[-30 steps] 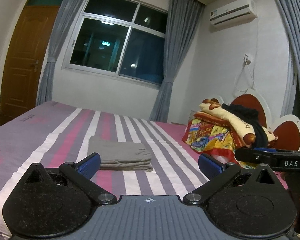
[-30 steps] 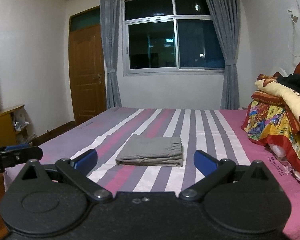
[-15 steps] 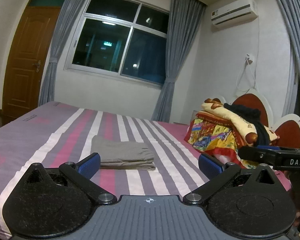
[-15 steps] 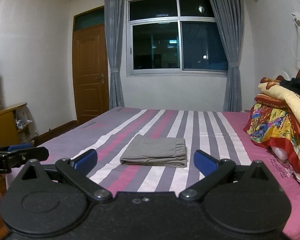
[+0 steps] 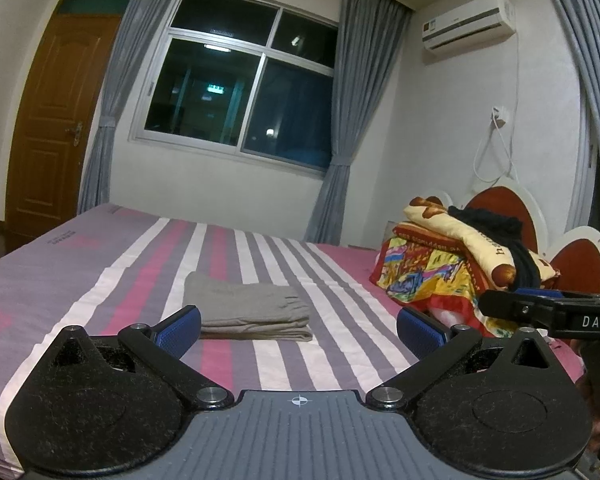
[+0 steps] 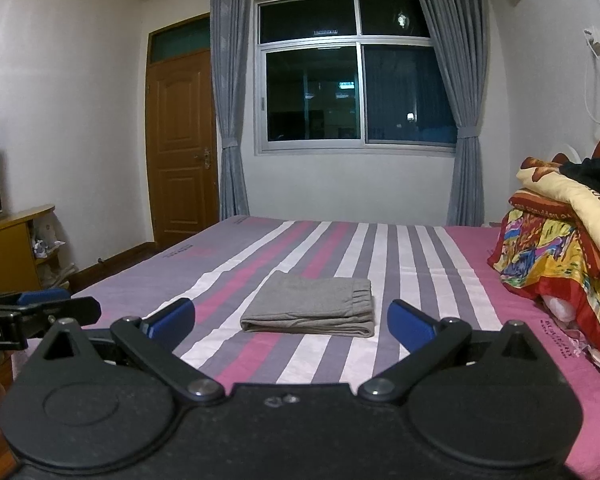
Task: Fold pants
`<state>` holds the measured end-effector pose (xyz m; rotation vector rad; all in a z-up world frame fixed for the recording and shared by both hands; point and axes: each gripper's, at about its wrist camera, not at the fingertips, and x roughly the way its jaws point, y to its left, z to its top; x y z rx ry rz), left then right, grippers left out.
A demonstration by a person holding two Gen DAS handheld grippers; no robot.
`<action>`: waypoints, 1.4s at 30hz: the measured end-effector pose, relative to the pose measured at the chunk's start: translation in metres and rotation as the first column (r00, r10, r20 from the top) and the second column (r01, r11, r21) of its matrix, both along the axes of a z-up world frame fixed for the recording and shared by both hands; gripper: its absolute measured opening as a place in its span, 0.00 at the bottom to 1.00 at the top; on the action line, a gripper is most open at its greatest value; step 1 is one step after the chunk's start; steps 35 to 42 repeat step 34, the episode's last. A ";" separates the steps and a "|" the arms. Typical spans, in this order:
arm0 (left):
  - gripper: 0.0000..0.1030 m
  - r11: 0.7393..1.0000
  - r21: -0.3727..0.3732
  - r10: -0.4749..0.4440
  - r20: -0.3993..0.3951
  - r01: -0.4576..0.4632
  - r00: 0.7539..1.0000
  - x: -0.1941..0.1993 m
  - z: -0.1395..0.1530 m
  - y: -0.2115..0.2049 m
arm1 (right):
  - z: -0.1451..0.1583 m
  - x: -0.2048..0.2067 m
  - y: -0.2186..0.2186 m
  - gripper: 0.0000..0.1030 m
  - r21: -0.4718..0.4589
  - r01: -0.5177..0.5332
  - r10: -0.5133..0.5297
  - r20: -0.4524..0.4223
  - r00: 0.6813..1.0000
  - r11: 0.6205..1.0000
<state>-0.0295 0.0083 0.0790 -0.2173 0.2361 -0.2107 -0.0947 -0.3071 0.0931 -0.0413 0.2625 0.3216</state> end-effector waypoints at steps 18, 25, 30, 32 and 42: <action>1.00 1.000 -0.003 -0.001 0.004 0.001 1.000 0.000 0.000 0.002 | 0.002 0.000 0.000 1.00 -0.004 0.000 0.000 -0.002 1.000 1.000; 1.00 1.000 0.017 -0.016 0.022 0.015 1.000 -0.002 0.001 -0.002 | 0.002 0.000 0.001 1.00 -0.004 0.002 -0.002 -0.003 1.000 1.000; 1.00 0.999 0.044 -0.013 0.028 0.012 1.000 -0.001 0.004 -0.007 | 0.002 -0.001 0.002 1.00 -0.013 0.022 -0.022 -0.010 1.000 1.000; 1.00 0.999 0.043 -0.010 0.031 0.009 0.999 -0.001 0.006 -0.008 | 0.003 -0.002 0.001 1.00 -0.011 0.022 -0.022 -0.010 1.000 1.000; 1.00 0.999 0.045 -0.009 0.034 0.008 0.999 -0.002 0.006 -0.008 | 0.003 -0.002 0.000 1.00 -0.012 0.022 -0.022 -0.010 1.000 1.000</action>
